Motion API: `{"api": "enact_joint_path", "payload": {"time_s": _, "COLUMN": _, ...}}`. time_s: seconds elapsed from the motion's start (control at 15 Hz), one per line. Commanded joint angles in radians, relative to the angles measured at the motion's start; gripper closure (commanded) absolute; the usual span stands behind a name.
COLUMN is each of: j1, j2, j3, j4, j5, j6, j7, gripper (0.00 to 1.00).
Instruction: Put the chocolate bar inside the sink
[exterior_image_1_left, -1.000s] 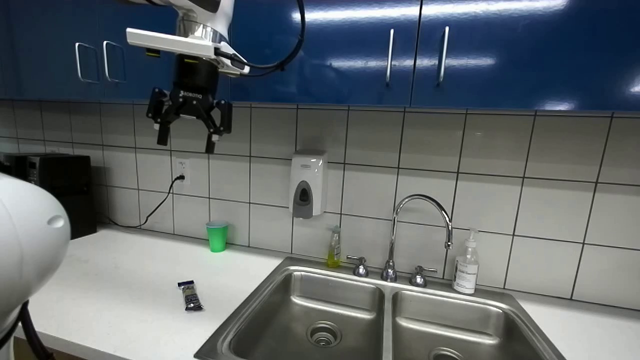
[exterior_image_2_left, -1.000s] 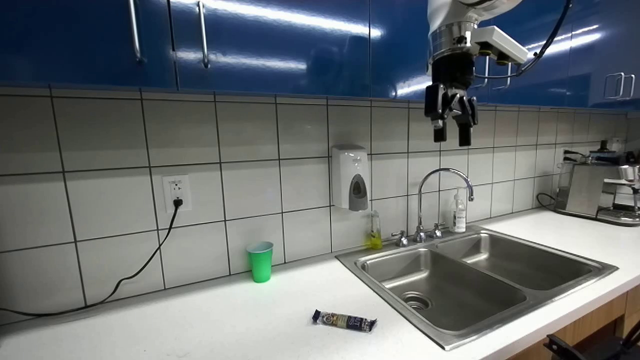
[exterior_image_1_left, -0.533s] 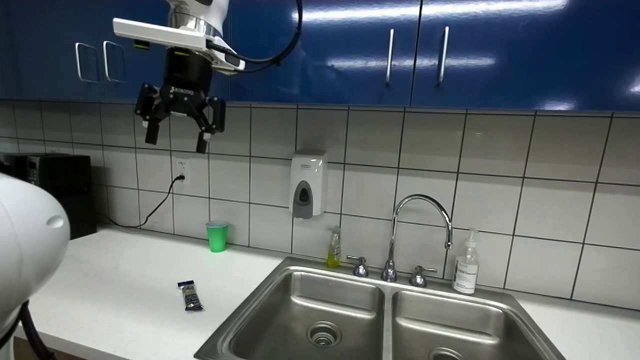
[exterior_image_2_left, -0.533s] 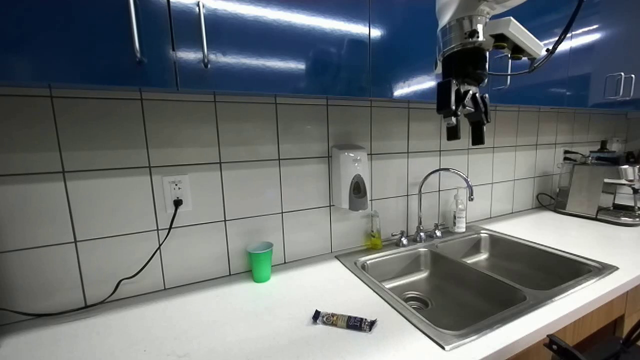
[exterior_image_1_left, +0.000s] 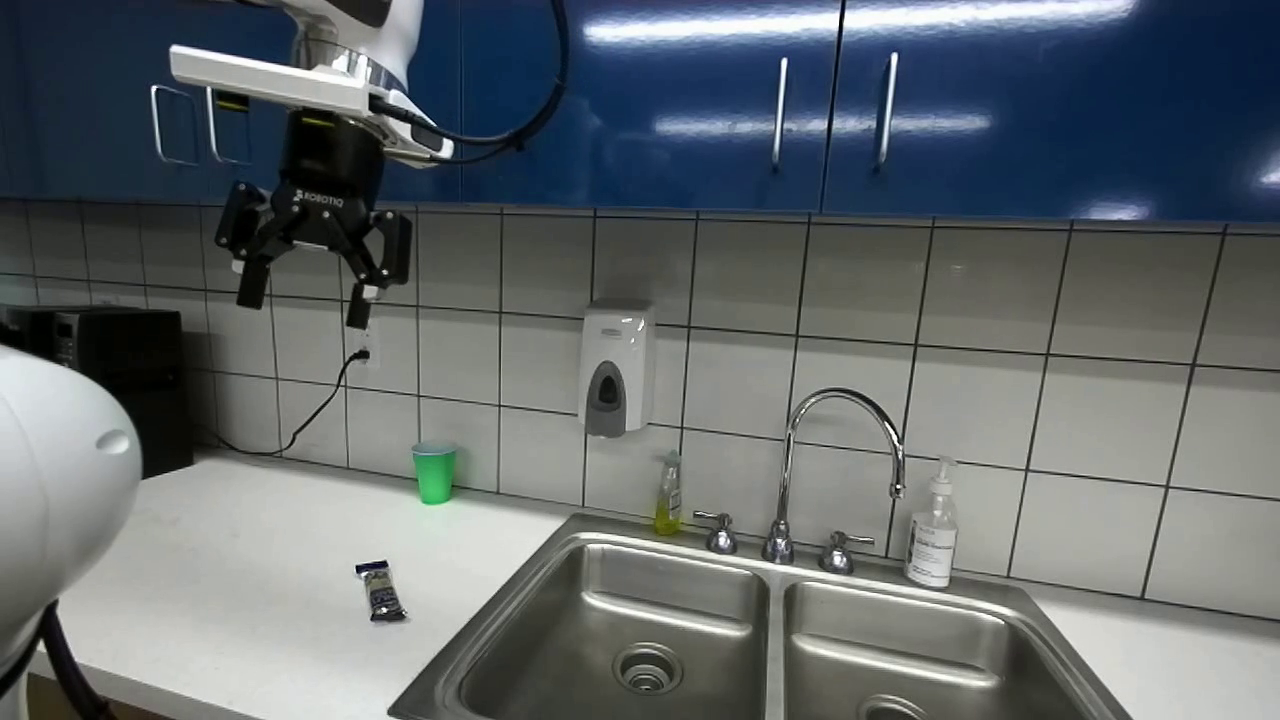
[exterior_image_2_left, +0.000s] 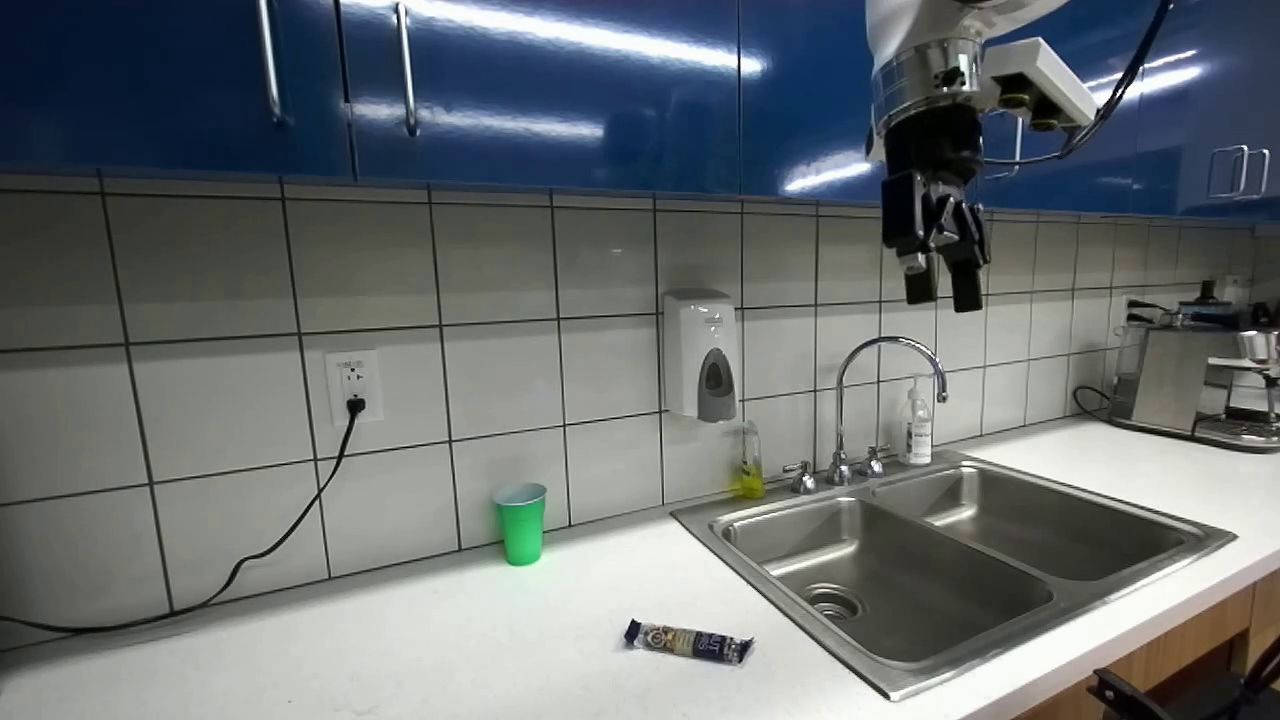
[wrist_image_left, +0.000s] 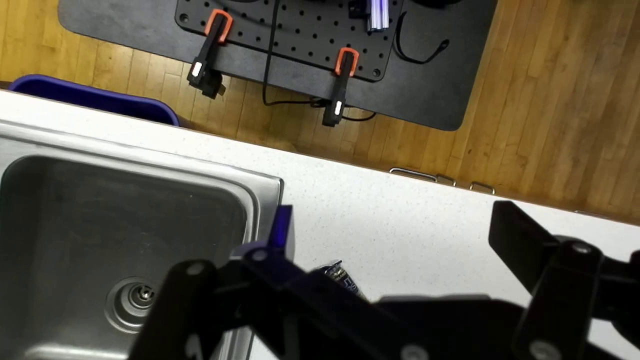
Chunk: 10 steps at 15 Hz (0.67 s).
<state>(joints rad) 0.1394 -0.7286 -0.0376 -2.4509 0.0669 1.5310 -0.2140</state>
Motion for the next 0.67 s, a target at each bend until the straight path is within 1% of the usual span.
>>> {"api": "enact_joint_path", "payload": {"time_s": 0.0, "j1": 0.013, "j2": -0.019, "j3": 0.031, "j4": -0.062, "j5": 0.057, "j6": 0.064, "j7": -0.003, "gripper": 0.00}}
{"api": "enact_joint_path", "payload": {"time_s": 0.27, "j1": 0.030, "j2": -0.002, "j3": 0.050, "j4": -0.119, "j5": 0.107, "j6": 0.158, "j7": -0.008, "gripper": 0.00}}
{"api": "enact_joint_path", "payload": {"time_s": 0.6, "j1": 0.054, "j2": 0.030, "j3": 0.070, "j4": -0.174, "j5": 0.112, "j6": 0.287, "j7": -0.015, "gripper": 0.00}}
